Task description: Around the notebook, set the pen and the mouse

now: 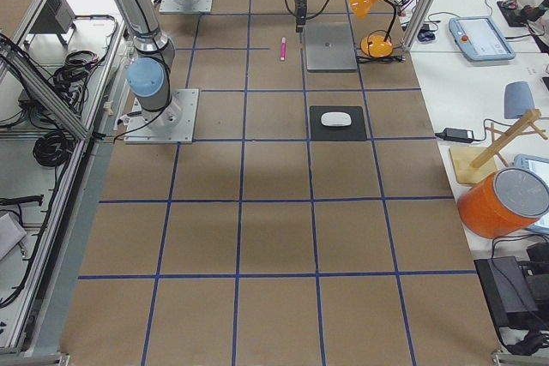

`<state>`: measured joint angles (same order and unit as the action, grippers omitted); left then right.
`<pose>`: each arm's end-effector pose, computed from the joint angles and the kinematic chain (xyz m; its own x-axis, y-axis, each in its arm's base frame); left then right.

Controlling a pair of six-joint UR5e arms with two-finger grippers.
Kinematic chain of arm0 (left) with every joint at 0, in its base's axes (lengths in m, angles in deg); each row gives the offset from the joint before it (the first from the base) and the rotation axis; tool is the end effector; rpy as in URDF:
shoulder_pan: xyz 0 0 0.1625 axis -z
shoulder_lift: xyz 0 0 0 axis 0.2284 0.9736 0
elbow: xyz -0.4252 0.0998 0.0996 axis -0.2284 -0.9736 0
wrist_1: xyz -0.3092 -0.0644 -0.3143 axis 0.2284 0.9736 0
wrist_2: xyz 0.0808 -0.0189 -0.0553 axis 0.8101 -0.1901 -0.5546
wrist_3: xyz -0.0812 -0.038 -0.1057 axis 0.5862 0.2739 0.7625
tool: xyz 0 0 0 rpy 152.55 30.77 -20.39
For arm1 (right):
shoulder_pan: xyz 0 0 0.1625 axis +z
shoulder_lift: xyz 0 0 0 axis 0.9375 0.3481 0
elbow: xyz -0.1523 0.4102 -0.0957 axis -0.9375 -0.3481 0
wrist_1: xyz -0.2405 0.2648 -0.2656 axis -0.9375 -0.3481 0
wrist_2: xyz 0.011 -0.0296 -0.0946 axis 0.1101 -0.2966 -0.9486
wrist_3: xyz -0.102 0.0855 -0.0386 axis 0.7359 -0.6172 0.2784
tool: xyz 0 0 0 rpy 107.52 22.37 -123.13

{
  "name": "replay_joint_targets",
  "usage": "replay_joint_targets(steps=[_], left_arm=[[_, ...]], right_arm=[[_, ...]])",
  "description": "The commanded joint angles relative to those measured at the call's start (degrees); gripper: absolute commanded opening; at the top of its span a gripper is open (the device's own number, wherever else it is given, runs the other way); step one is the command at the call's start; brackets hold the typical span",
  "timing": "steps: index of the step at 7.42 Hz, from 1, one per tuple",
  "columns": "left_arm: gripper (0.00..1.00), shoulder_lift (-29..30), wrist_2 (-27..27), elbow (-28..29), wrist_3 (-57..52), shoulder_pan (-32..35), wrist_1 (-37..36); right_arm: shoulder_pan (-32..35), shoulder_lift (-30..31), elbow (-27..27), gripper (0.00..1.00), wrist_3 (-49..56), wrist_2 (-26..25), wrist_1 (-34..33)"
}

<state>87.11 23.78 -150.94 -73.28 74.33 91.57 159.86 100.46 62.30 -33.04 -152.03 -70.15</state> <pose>-0.1074 -0.5925 0.3830 -0.9765 -0.2151 -0.0128 -0.2155 0.9749 0.0562 0.1345 -0.5387 0.4676 -0.9999 0.0080 0.0070 0.0080 1.0000 0.0023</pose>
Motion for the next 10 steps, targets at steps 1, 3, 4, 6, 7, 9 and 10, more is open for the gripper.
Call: replay_joint_targets(steps=[1, 3, 4, 6, 7, 9, 10], left_arm=[[1.0, -4.8, 0.6, 0.5, -2.8, -2.1, 6.3], [1.0, -7.1, 0.2, 0.2, -3.3, -2.3, 6.9], [1.0, -7.2, 0.4, -1.0, -7.2, -2.0, 7.0], [1.0, -9.2, 0.1, -1.2, -16.1, -1.9, 8.2], [1.0, -9.8, 0.2, -1.7, -16.4, -1.9, 8.3], [1.0, -9.9, -0.1, -3.3, -16.4, -1.9, 8.0], [1.0, -10.2, -0.2, -3.3, -16.4, -1.9, 7.9]], right_arm=[[1.3, -0.5, -0.2, 1.0, -0.5, 0.0, -0.2], [1.1, -0.7, -0.2, 1.0, -0.4, 0.0, -0.3], [1.0, -0.6, -0.2, 1.0, -0.4, 0.0, -0.2], [1.0, -0.3, 0.4, 1.0, -0.4, 0.0, -0.2], [1.0, -0.2, 0.4, 1.0, -0.4, 0.0, -0.2], [1.0, -0.3, 0.5, 1.0, -0.4, 0.0, -0.3], [1.0, -0.2, 0.5, 1.0, -0.4, 0.0, -0.3]])
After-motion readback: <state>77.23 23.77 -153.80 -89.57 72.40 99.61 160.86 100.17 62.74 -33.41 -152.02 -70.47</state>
